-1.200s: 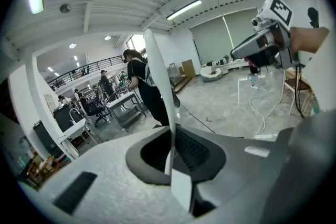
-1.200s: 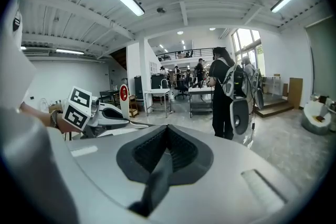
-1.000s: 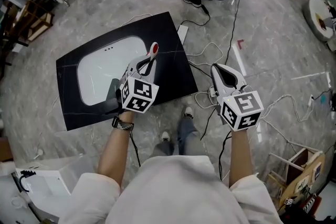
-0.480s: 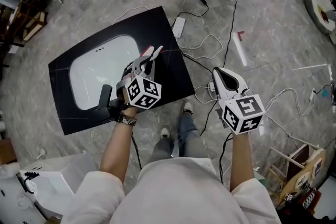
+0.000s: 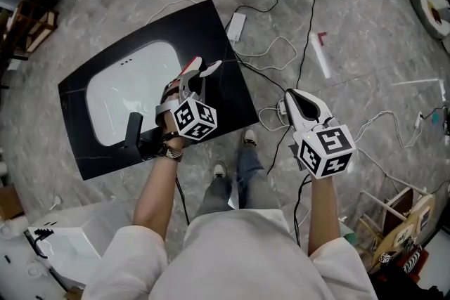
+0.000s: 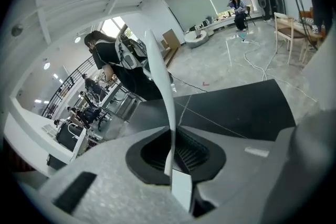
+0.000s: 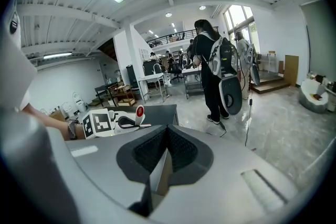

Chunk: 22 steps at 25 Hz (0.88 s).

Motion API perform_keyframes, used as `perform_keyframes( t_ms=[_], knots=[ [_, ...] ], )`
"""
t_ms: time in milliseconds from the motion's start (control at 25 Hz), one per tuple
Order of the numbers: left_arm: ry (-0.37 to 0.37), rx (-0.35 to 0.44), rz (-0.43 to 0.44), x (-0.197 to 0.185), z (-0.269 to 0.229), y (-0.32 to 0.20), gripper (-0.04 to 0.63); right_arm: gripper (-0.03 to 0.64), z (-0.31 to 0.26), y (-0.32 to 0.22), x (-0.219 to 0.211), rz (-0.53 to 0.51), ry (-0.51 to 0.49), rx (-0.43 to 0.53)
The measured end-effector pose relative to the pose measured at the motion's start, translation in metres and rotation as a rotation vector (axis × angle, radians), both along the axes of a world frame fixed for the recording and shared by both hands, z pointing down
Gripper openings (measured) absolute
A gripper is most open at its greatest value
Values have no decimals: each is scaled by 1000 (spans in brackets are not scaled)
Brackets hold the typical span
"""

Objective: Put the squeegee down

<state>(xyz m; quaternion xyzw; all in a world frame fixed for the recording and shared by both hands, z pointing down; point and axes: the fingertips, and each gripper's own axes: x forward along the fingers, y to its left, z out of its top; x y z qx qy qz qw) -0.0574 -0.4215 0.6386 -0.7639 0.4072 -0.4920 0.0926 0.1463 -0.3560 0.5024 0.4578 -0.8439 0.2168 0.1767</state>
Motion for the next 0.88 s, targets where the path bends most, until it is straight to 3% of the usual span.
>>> perform_keyframes(
  t_ms=[200,600,880],
  knots=[
    [-39,1,39,9,9,4,41,6,2,-1,2,-5,-2,-5],
    [-147,-82,146,19,42,19,78,6,8,1,3,14,-21,-19],
    [-150,-125,173,22,53,21,102,6,11,1,5,26,-25,-30]
  ],
)
